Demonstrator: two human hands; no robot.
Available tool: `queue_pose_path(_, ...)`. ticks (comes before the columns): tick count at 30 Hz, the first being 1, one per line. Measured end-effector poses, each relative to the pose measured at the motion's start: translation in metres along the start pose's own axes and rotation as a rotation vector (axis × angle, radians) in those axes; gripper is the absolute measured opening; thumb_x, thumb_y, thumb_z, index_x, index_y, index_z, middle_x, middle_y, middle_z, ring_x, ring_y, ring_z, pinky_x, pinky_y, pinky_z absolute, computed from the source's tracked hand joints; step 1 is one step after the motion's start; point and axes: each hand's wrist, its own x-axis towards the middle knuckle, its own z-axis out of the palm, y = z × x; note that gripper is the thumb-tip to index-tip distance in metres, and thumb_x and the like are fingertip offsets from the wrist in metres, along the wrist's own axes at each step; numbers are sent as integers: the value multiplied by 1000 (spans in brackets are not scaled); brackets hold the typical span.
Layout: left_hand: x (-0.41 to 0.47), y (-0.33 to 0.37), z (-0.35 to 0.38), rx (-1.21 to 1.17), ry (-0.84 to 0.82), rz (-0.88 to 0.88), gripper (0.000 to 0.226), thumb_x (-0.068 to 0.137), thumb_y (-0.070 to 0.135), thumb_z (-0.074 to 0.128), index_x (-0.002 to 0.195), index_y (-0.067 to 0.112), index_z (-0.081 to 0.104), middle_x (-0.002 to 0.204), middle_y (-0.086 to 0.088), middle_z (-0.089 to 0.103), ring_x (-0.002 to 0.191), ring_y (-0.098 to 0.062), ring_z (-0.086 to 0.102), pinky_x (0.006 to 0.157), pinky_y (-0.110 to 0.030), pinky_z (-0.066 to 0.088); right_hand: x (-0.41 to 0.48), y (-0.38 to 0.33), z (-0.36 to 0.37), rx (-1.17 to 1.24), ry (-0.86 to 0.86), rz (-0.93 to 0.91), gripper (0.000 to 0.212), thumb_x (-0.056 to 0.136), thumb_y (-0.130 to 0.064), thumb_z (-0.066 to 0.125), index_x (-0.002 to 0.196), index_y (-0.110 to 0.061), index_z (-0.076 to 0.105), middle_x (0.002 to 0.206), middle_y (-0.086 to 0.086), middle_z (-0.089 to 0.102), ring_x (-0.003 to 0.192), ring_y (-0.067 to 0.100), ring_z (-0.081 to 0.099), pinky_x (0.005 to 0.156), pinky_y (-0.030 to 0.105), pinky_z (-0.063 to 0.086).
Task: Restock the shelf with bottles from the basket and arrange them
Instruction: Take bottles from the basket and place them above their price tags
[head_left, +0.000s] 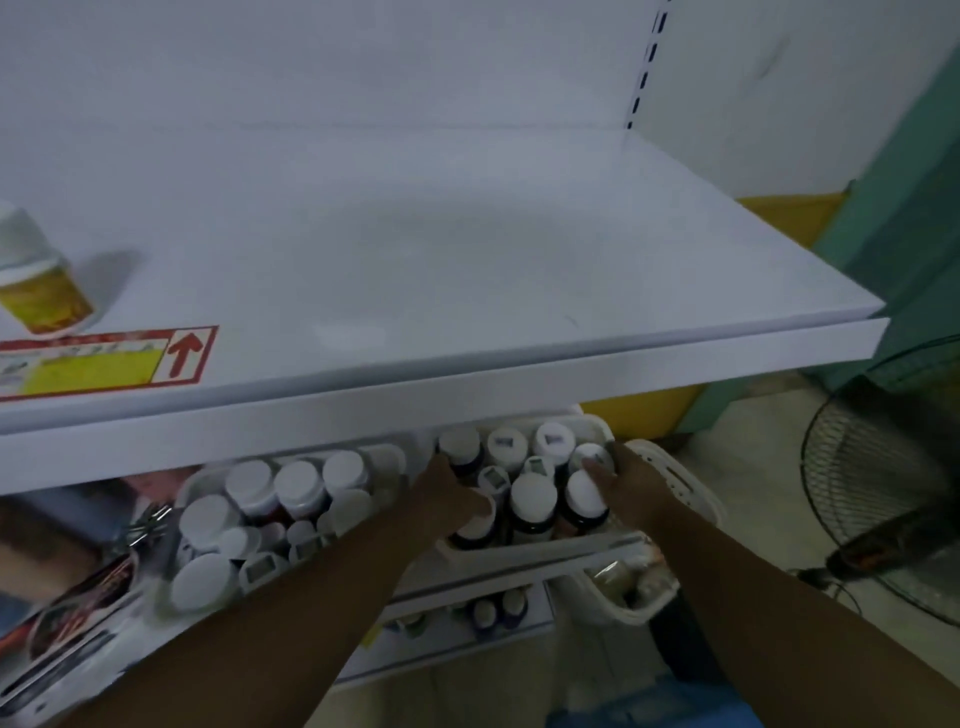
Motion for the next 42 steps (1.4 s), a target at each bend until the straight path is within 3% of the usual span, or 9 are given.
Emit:
queue_pose_path(4,-8,2,-7,214,68,41,103,72,28,76,150,15,9,156,-12,15,142,-31,24,113,-41,30,6,-16,6,-13,-9,-31,61,92,-51,43,134,-7,43,130,20,55,118,36,53,95,39,40)
queue_pose_path(8,-25,10,12,575,190,319,82,75,45,61,144,18,26,155,-12,13,143,-31,16,116,-39,20,-2,-16,0,-307,208,-221,90,80,-77,12,110,-8,61,106,19,61,98,36,58,80,40,46)
queue_pose_path(11,-22,21,28,592,62,462,57,84,36,59,134,16,40,141,-7,44,133,-26,40,108,-36,34,-12,-18,0,-355,79,-294,63,80,-65,40,118,-17,56,125,11,56,109,29,56,86,40,49)
queue_pose_path(17,-8,26,44,718,162,418,53,82,36,62,129,17,45,133,-7,52,123,-26,49,102,-37,41,-27,-12,15,-203,-7,-244,80,80,-49,62,143,-12,30,152,11,28,135,26,37,102,33,41)
queue_pose_path(22,-8,41,28,436,-22,391,46,77,17,72,115,-5,59,120,-16,59,113,-27,55,82,-19,45,-33,-19,-10,-14,26,-251,63,80,-37,67,133,-11,44,142,11,43,127,27,46,98,33,41)
queue_pose_path(27,-49,72,1,46,54,435,34,71,10,80,98,19,61,95,8,62,83,-5,58,68,-9,47,-40,-29,-51,159,-84,-272,69,84,-31,68,142,-13,36,147,11,36,131,29,40,104,35,39)
queue_pose_path(33,-119,62,-17,-235,97,384,27,74,0,75,95,11,63,93,-4,68,84,-15,65,70,-19,54,-71,-56,-62,574,-182,-323,58,77,-21,76,128,-12,51,122,4,53,100,15,53,71,12,51)
queue_pose_path(36,-180,28,-29,-504,268,273,29,80,5,70,107,4,60,100,-14,67,87,-25,65,73,-30,52,-114,-89,-41,627,-341,-409,43,74,-24,79,111,-16,60,109,4,62,101,21,61,80,26,55)
queue_pose_path(42,-216,7,-25,-843,291,206,39,80,32,62,106,4,64,95,-17,72,84,-33,68,82,-40,53,-155,-123,-22,787,-455,-498,17,83,-29,69,78,-12,69,73,4,73,63,12,70,54,21,52)
